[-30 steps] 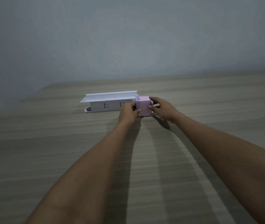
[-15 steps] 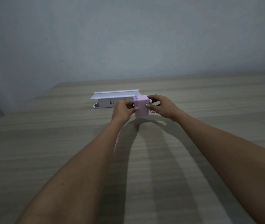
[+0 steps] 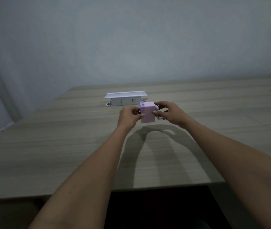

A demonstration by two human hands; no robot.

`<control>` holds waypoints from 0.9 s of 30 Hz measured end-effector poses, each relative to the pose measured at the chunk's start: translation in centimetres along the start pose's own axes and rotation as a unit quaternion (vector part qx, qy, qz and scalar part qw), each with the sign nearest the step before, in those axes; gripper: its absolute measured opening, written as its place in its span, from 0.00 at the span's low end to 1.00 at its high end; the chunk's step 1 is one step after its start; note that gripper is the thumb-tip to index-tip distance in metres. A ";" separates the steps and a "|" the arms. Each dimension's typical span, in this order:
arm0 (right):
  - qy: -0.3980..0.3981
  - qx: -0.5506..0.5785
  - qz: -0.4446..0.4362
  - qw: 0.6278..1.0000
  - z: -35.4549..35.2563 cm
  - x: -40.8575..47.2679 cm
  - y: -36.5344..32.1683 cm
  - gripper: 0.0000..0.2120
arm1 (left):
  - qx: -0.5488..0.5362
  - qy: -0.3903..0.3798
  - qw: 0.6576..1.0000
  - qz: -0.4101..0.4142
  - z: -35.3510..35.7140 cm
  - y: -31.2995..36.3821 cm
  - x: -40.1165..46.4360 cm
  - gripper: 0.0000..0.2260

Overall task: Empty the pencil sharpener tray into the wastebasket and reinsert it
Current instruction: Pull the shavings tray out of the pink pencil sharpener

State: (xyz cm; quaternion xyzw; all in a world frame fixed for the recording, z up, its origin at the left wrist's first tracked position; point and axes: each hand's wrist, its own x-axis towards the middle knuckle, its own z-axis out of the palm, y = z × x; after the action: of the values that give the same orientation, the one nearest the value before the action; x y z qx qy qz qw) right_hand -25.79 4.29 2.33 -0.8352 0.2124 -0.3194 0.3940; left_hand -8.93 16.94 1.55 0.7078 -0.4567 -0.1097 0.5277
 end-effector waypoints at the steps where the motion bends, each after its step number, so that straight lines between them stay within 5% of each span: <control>1: -0.001 0.000 0.000 1.000 0.2 -0.7 0.2 0.22 | -0.002 -0.001 1.000 -0.004 0.1 -0.1 -0.8 0.14; 13: -0.001 0.000 0.017 1.000 2.1 -4.4 2.5 0.24 | -0.031 -0.013 0.999 -0.042 1.2 -2.0 -5.2 0.17; 19: -0.030 0.002 0.024 0.999 1.6 -3.8 2.7 0.31 | -0.040 -0.110 0.992 -0.053 0.7 -3.4 -4.7 0.37; 27: -0.055 0.031 0.034 0.997 1.4 -3.0 2.2 0.28 | -0.067 -0.145 0.985 -0.068 0.5 -3.3 -4.0 0.32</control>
State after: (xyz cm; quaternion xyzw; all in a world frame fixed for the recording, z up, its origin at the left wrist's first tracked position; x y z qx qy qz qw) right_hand -27.14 5.54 -1.18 -0.8312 0.2084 -0.2664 0.4413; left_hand -9.70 19.73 -2.75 0.6765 -0.4709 -0.2774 0.4936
